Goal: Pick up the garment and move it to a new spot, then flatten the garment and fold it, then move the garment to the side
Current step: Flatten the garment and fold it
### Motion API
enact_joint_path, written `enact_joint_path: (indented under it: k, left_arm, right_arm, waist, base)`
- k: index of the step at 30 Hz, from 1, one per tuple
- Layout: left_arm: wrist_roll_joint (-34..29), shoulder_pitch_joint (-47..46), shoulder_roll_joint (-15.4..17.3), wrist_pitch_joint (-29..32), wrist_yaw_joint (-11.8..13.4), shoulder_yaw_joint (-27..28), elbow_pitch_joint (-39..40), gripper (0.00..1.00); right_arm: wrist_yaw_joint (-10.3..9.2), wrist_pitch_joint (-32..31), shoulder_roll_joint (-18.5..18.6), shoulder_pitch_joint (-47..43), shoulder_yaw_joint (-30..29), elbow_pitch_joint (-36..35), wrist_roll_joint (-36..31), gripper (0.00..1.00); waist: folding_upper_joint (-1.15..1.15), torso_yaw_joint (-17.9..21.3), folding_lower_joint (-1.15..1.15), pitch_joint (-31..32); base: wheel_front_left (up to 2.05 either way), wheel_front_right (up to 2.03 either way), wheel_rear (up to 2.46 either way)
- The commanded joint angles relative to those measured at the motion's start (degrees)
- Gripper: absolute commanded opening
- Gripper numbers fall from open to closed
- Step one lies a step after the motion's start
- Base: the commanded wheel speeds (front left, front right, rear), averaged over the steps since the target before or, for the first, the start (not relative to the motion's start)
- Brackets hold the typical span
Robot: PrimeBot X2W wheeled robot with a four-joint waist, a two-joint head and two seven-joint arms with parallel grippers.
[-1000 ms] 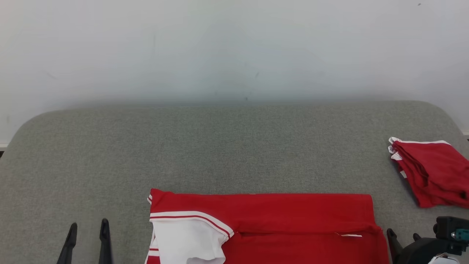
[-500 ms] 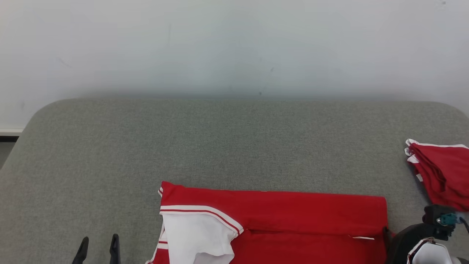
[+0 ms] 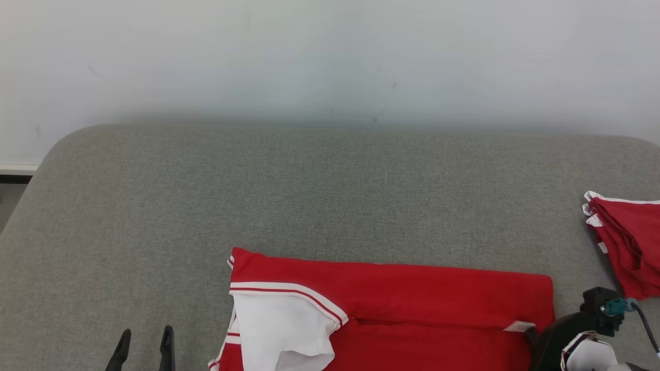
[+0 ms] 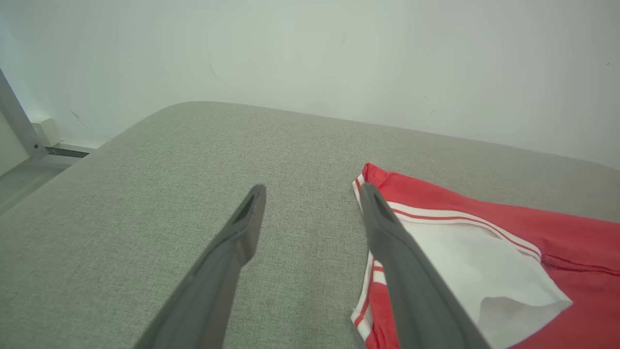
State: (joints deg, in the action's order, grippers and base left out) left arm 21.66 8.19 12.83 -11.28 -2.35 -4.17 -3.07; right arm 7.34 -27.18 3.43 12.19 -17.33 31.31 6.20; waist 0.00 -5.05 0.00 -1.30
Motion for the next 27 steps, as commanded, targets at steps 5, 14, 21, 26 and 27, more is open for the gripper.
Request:
enact_joint_path:
  k: [5, 14, 21, 26, 27]
  left_arm:
    - [0.66, 0.24, 0.23, 0.46, 0.43, -0.3, 0.68, 1.0]
    - [0.98, 1.06, 0.16, 0.64, 0.99, -0.53, 1.14, 1.0]
    - [1.36, 1.4, -0.31, 0.21, 1.71, -0.29, 1.37, 1.0]
    - [1.67, 1.24, -0.43, 0.01, 1.77, -0.36, 1.3, 1.0]
    - [1.78, 1.26, -0.48, -0.02, 1.81, -0.34, 1.22, 1.0]
  right_arm:
    - [0.27, 1.31, -0.92, 0.67, 2.34, 2.08, 1.27, 0.0]
    - [0.15, 5.41, -0.41, 0.7, -3.32, -0.45, -2.02, 0.0]
    - [0.15, 6.02, -0.48, -1.26, -7.19, -8.39, -3.22, 0.0]
    - [0.16, 3.0, -0.51, -4.24, -10.03, -17.51, -5.48, 0.0]
    - [0.16, 2.33, -0.54, -4.86, -10.48, -19.38, -5.79, 0.0]
  waist:
    - [0.0, 0.17, 0.0, 0.19]
    - [0.0, 0.79, 0.0, 0.73]
    - [0.0, 2.49, 0.0, 0.88]
    - [0.0, 3.6, 0.0, 1.35]
    - [0.0, 3.78, 0.0, 1.44]
  base:
    - [0.0, 0.0, 0.0]
    - [0.0, 0.0, 0.0]
    - [0.0, 0.0, 0.0]
    - [0.0, 0.0, 0.0]
    - [0.0, 0.0, 0.0]
